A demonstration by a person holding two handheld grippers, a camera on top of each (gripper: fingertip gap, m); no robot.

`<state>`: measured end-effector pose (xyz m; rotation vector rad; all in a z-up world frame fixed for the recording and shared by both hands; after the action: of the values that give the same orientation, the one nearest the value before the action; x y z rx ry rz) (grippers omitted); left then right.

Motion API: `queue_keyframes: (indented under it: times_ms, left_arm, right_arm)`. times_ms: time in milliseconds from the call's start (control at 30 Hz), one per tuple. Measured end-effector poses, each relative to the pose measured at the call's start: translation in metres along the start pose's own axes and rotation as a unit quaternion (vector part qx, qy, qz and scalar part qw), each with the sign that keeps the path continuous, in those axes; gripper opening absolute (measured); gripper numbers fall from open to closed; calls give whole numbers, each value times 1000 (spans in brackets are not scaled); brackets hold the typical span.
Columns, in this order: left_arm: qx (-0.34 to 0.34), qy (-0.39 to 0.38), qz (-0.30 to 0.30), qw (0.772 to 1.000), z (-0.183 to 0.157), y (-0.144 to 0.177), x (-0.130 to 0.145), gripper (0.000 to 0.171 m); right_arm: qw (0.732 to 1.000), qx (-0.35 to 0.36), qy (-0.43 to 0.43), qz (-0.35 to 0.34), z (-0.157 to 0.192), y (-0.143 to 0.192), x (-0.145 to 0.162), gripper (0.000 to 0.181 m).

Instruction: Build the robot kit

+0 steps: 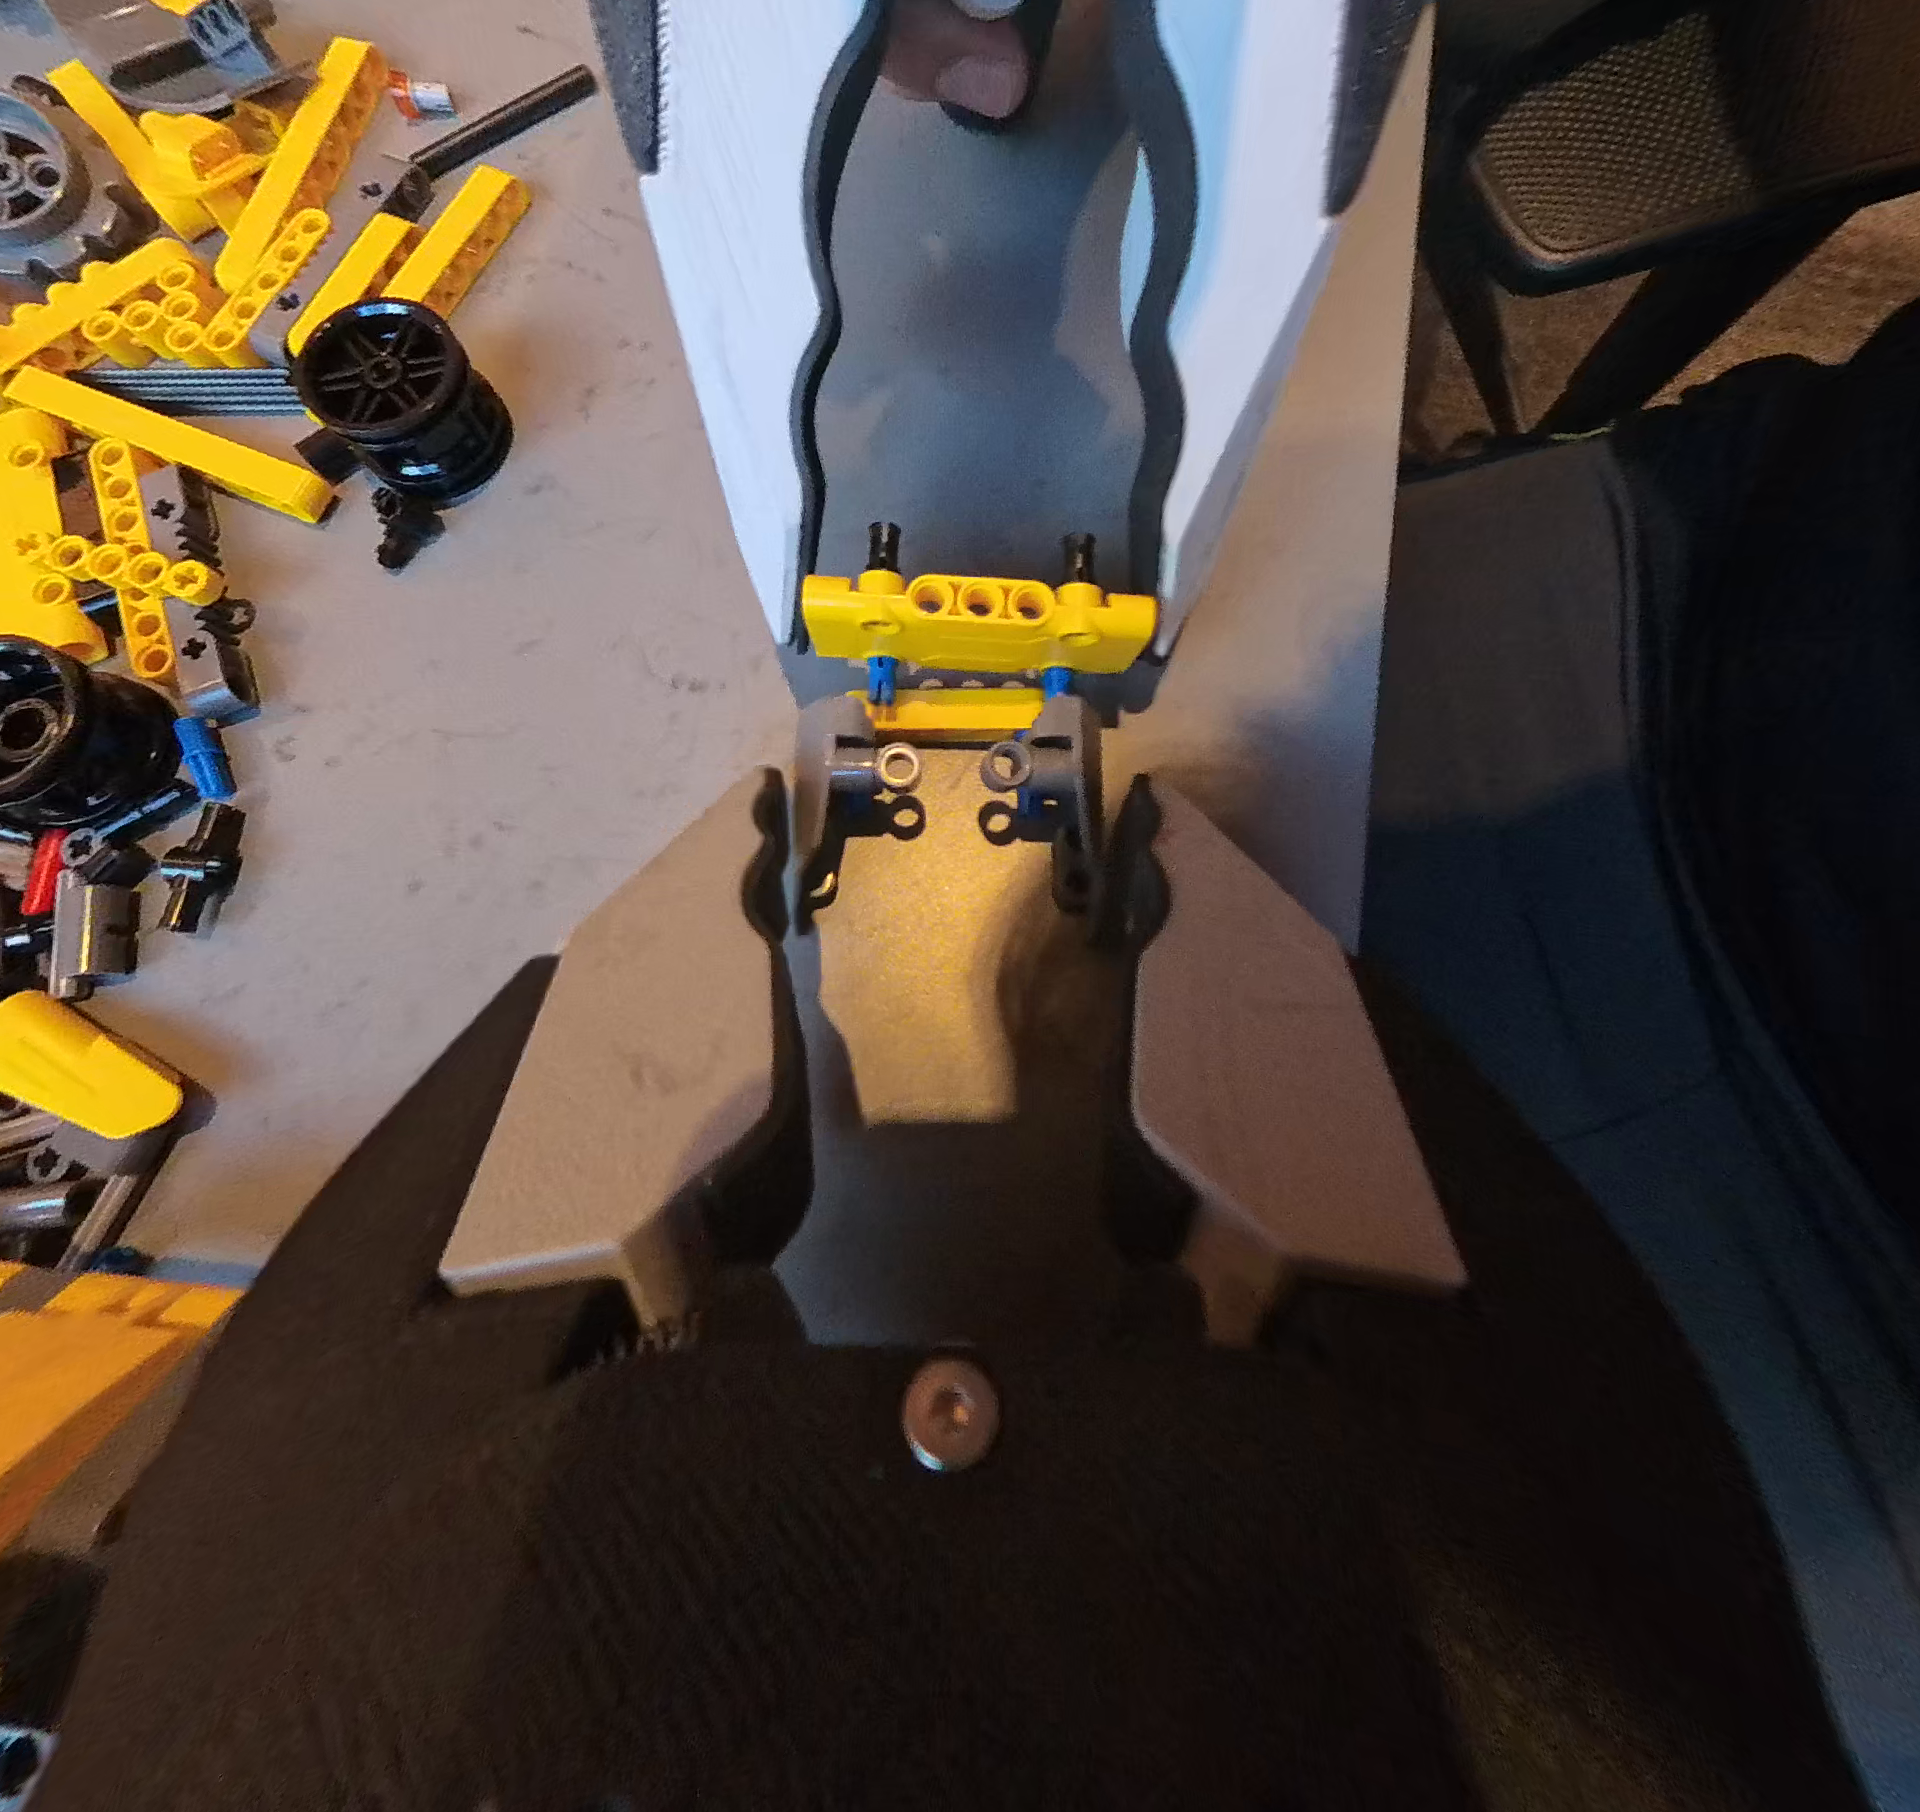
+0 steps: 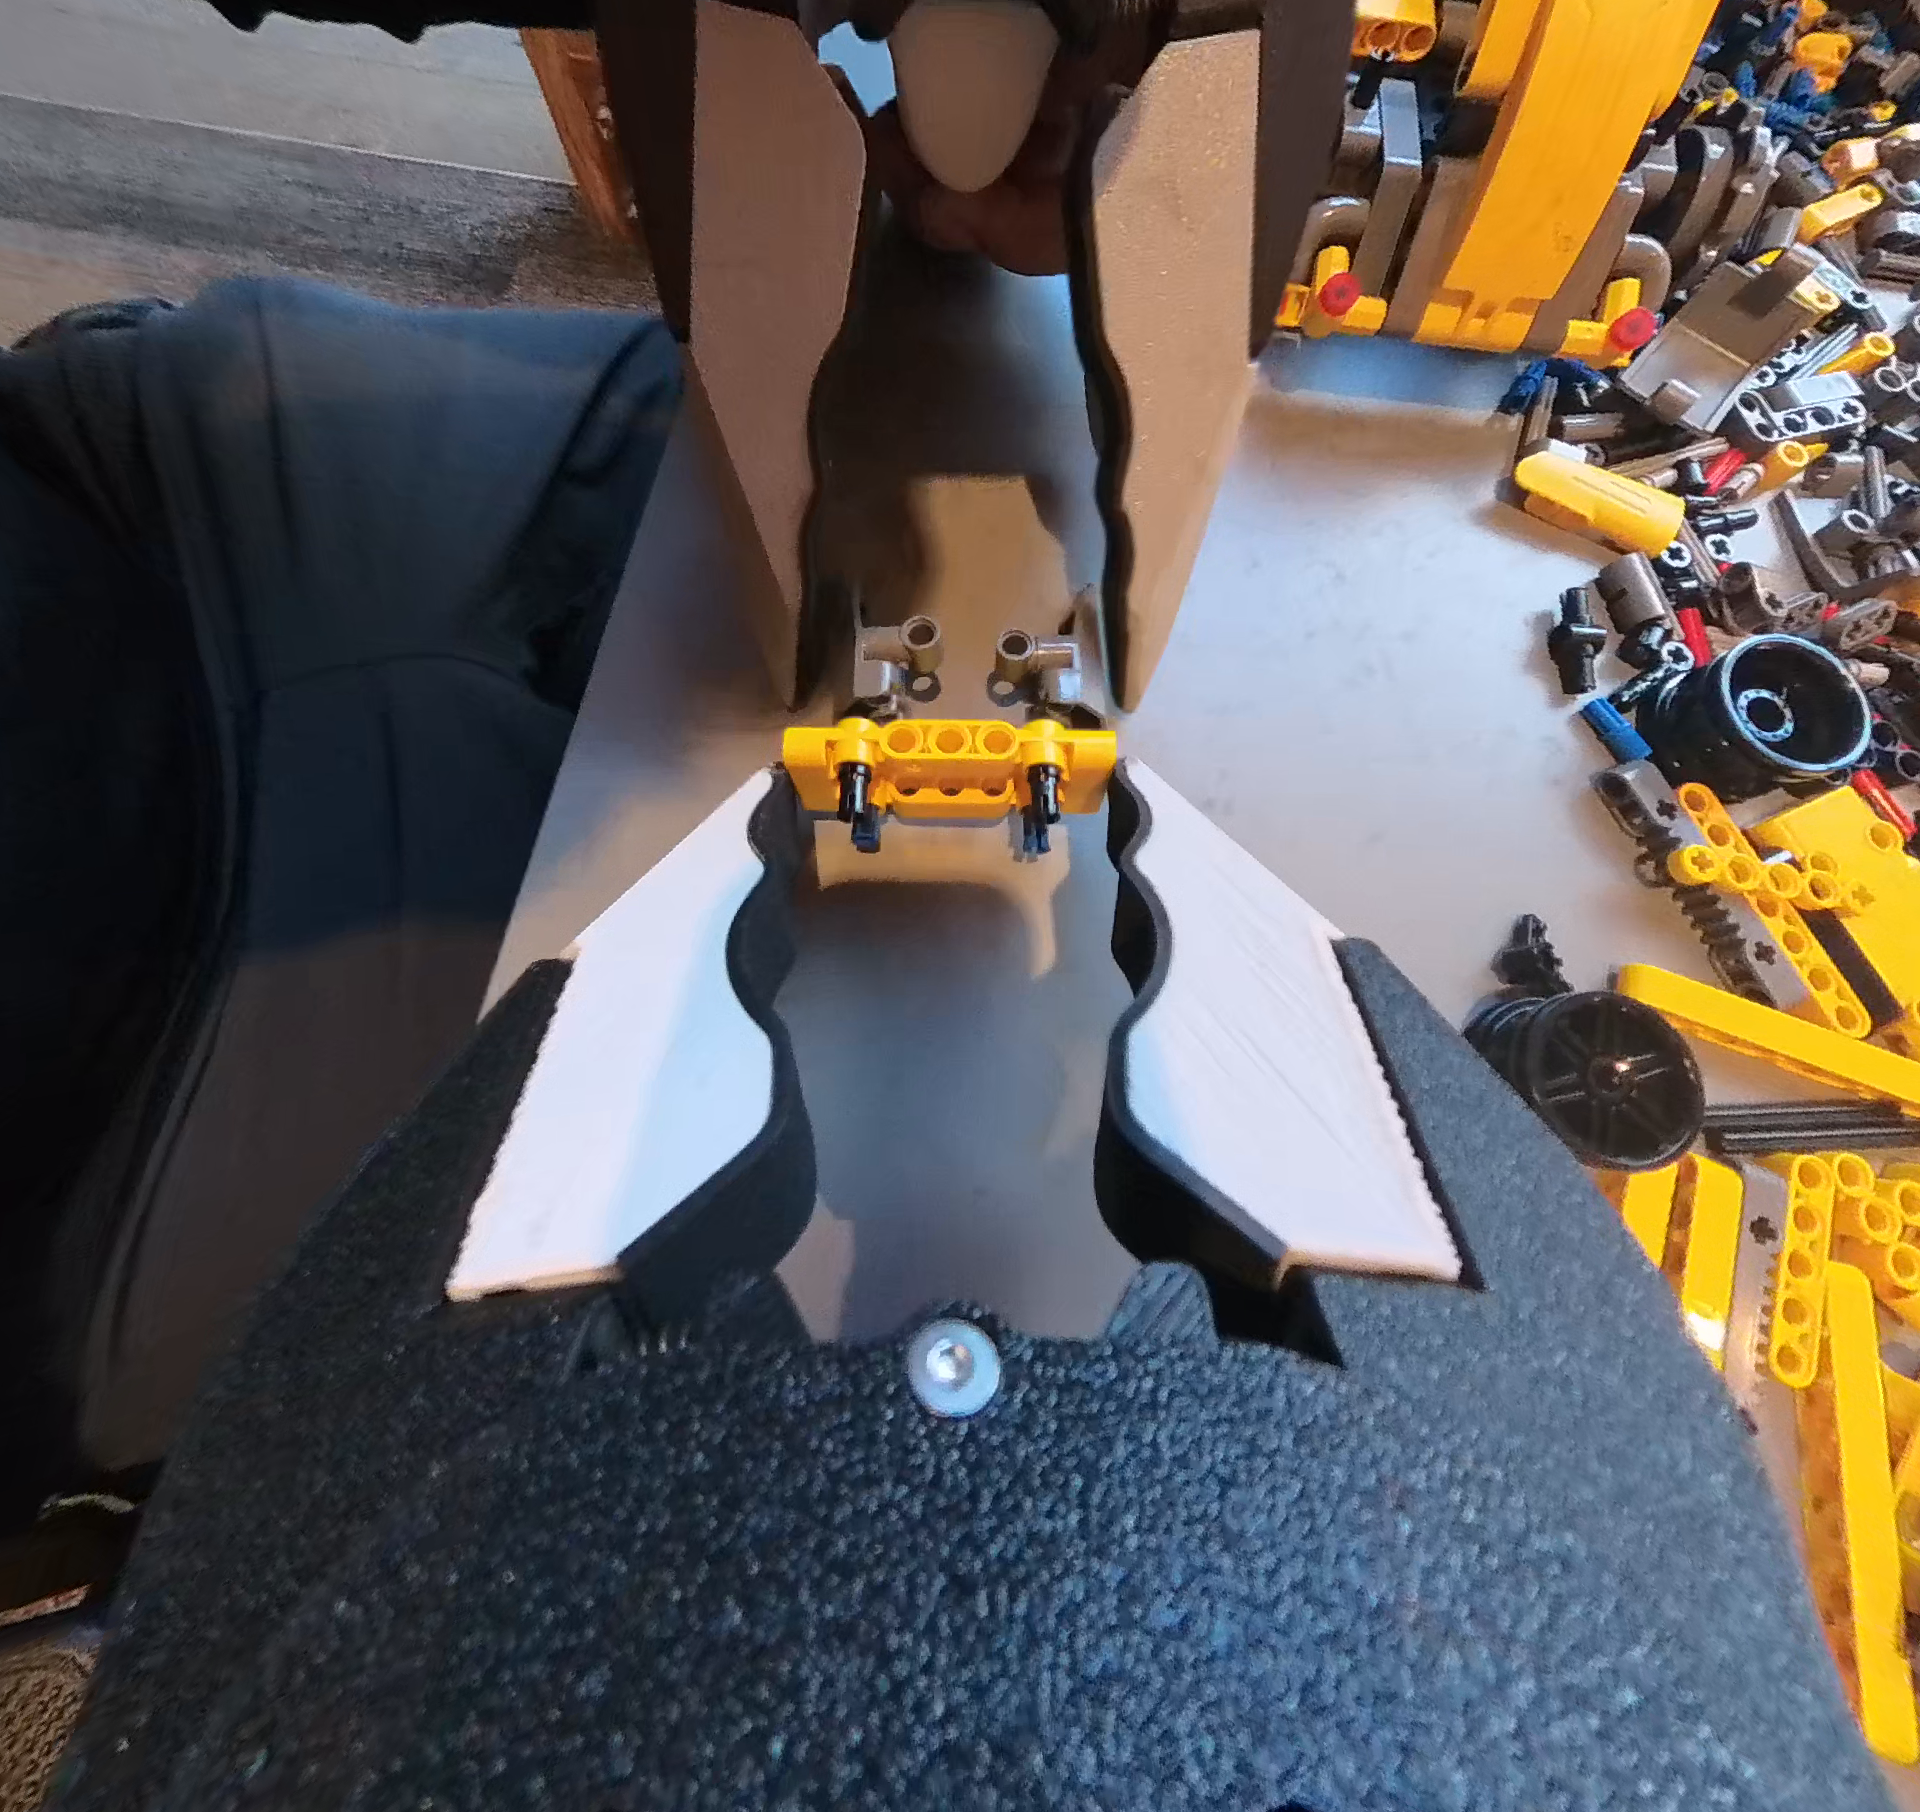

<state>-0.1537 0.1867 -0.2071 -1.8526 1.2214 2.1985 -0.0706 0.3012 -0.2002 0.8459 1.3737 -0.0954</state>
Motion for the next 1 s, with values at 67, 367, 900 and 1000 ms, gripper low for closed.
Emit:
queue_keyframes:
  times_ms: [67, 367, 900, 1000]
  left_arm:
    - [3, -3, 3, 1000, -1, -2, 1, 64]
    - [5, -3, -3, 1000, 0, -3, 1, 59]
    - [1, 1, -6, 1000, 0, -4, 1, 58]
    - [0, 2, -6, 1000, 0, -4, 1, 57]
  right_arm:
    - [1000, -6, -5, 0, -1, -1, 0, 60]
    - [999, -22, -23, -12, -6, -3, 0, 60]
    - [999, -20, -31, -17, -5, -4, 2, 60]
    - [999, -20, -41, -14, -6, -4, 2, 60]
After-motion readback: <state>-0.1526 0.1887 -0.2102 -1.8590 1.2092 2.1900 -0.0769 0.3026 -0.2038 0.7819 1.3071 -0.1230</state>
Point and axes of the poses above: each gripper's, where its closed fingertips meet, y back along the fingers, x out of its underside, z = x × y across the jaws, the point moved 9 cm from there along y, back along the fingers, and after that the axes turned 12 degrees about -z, right-handed, at the moved point
